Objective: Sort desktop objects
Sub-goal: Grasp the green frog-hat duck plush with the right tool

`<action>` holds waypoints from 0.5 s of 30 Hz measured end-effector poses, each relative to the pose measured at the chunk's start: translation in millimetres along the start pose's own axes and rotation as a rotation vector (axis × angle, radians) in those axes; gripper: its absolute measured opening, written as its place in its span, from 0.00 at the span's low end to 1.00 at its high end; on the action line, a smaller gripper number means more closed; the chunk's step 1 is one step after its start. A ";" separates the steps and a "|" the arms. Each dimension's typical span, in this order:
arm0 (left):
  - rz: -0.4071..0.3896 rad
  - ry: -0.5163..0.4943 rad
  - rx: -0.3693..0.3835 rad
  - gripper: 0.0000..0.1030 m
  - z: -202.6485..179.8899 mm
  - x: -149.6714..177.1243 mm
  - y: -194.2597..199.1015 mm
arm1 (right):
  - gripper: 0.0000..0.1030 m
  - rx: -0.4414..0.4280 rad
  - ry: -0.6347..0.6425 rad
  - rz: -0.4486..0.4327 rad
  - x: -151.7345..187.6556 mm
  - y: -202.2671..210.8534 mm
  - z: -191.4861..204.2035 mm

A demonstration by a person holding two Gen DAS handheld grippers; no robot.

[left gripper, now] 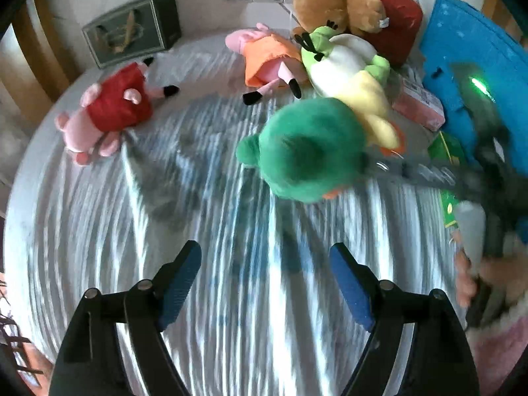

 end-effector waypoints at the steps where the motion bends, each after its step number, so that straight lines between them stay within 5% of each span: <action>1: -0.006 -0.008 0.009 0.78 -5.8 -0.5 -1.7 | 0.86 -0.009 0.012 0.013 -0.1 -5.9 5.9; 4: -0.015 -0.016 0.008 0.78 -25.5 -11.5 -19.7 | 0.86 -0.052 0.027 0.039 7.1 -10.0 20.1; 7: -0.046 -0.051 -0.097 0.78 -26.8 -30.1 -50.7 | 0.87 0.051 0.085 -0.003 11.5 12.9 13.4; 11: -0.066 -0.023 -0.054 0.78 -18.5 -52.5 -69.3 | 0.95 0.163 0.140 -0.051 9.5 44.1 -8.4; 15: -0.088 -0.052 -0.064 0.84 -4.2 -74.8 -72.8 | 0.95 0.180 0.138 -0.065 -7.8 42.7 -19.9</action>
Point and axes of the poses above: each gripper's, at about its wrist camera, not at the fingertips, and y roughly against the way its jaws point, z to its left, x to its underside, the point moved 8 cm from there along -y, roughly the way its jaws point, and after that the axes turned 1 degree about y, right-handed, at the moved point
